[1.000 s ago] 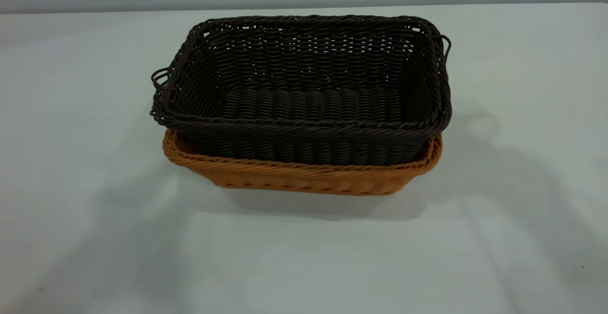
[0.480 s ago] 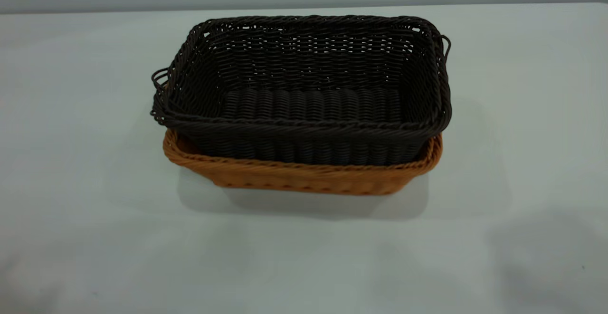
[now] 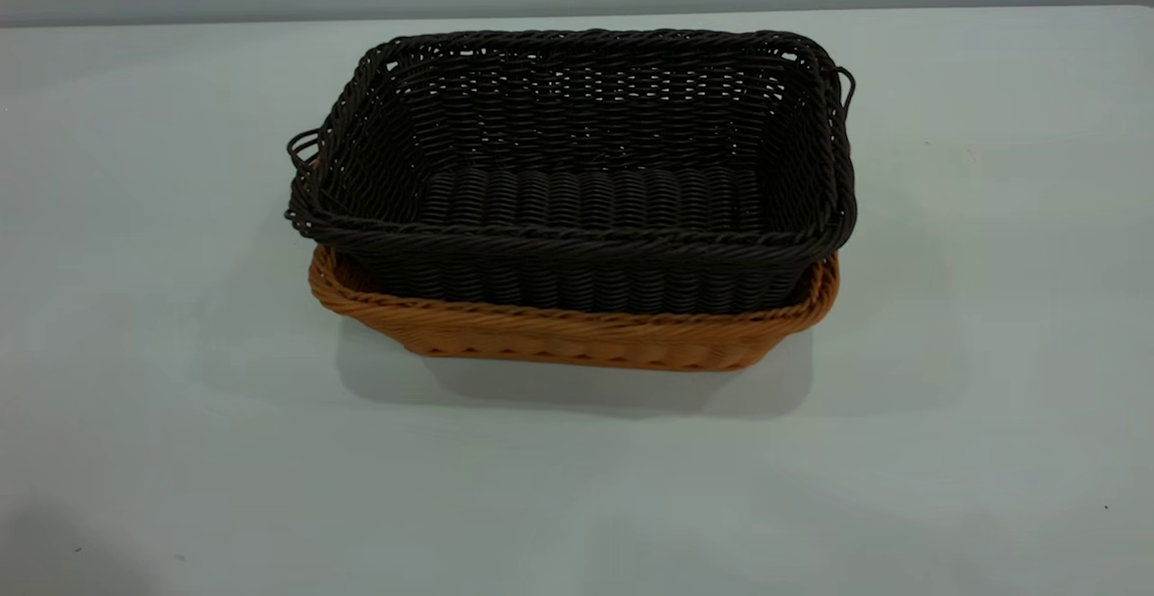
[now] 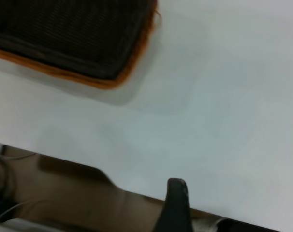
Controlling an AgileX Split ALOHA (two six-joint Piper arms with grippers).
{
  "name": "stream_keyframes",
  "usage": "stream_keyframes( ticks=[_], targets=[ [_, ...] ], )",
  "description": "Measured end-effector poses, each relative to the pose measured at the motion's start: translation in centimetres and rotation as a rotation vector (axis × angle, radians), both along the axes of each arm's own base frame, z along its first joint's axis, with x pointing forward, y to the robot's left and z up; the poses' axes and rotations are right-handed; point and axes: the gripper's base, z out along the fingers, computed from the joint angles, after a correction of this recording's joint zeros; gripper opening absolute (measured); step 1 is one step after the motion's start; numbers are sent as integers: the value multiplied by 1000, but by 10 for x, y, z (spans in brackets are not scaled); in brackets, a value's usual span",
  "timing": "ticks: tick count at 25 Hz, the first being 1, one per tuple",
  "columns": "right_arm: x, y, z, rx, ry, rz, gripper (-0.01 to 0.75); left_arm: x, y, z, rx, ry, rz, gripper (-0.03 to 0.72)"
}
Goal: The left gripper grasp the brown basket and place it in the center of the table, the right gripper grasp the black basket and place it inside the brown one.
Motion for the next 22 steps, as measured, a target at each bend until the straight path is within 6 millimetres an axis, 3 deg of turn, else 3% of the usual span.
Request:
stream_keyframes(
  ticks=[6,10,15,22],
  targets=[
    [-25,-8,-67,4,-7,-30,563,-10,-3,-65,27,245,38,500],
    [-33,-11,-67,26,-92,-31,563,-19,2,-97,79,349,49,500],
    [-34,-12,-67,21,-102,-34,563,-33,10,-122,87,357,46,500],
    [-34,-12,-67,22,-105,-34,563,-50,21,-123,33,222,-16,500]
  ],
)
